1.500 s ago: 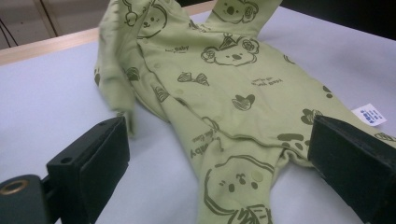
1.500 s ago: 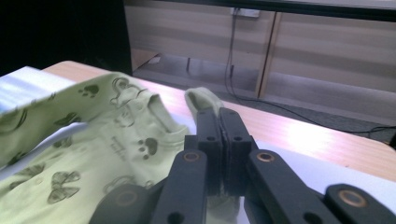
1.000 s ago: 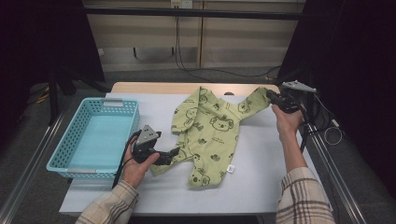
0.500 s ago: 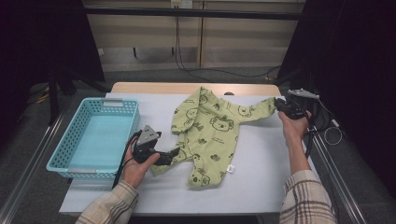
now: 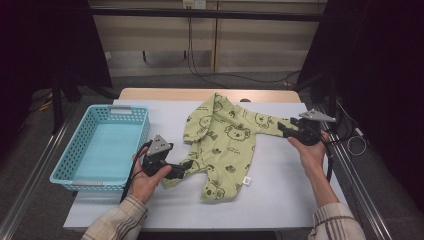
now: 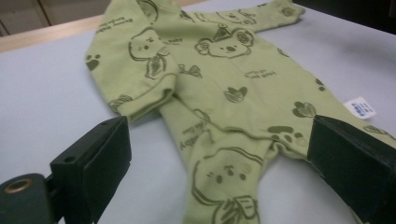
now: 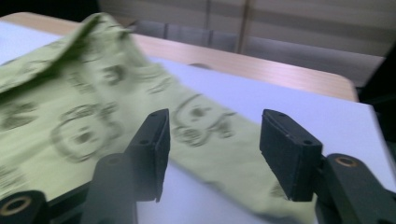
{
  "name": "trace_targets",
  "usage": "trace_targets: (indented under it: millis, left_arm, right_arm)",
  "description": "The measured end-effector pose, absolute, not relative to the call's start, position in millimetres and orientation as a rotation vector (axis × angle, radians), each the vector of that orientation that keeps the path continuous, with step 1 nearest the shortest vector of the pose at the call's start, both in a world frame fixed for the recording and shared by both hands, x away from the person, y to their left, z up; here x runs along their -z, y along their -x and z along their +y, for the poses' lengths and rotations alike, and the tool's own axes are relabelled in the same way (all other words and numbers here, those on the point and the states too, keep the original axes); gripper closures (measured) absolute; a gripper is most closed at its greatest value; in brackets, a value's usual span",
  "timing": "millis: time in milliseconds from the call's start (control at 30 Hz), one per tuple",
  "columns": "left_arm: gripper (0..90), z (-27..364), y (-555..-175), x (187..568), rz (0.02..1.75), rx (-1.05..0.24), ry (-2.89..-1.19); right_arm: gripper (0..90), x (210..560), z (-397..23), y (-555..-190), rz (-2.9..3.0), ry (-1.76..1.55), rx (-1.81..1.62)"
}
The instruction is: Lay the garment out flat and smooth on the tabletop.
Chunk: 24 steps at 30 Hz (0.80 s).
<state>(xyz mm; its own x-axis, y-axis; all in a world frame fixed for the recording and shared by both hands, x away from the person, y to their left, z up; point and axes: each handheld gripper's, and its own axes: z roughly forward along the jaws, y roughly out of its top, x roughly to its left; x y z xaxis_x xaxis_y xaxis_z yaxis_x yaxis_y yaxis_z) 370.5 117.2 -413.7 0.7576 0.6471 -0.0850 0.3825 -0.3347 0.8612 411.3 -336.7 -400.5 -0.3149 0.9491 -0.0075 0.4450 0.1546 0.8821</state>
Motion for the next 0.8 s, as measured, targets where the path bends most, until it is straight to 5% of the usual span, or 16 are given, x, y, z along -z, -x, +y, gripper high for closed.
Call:
trace_targets:
  millis: [567, 800]
  left_arm:
    - [8.8, 115.3, -365.4, 420.4, 0.739, -0.212, -2.079]
    - [30.5, 114.3, -360.9, 428.3, 0.717, -0.227, -2.153]
  right_arm:
    - [33.4, 437.2, -260.1, -327.9, 2.194, -1.259, -1.124]
    - [34.2, 443.5, -235.4, -311.0, 2.296, -1.211, -1.113]
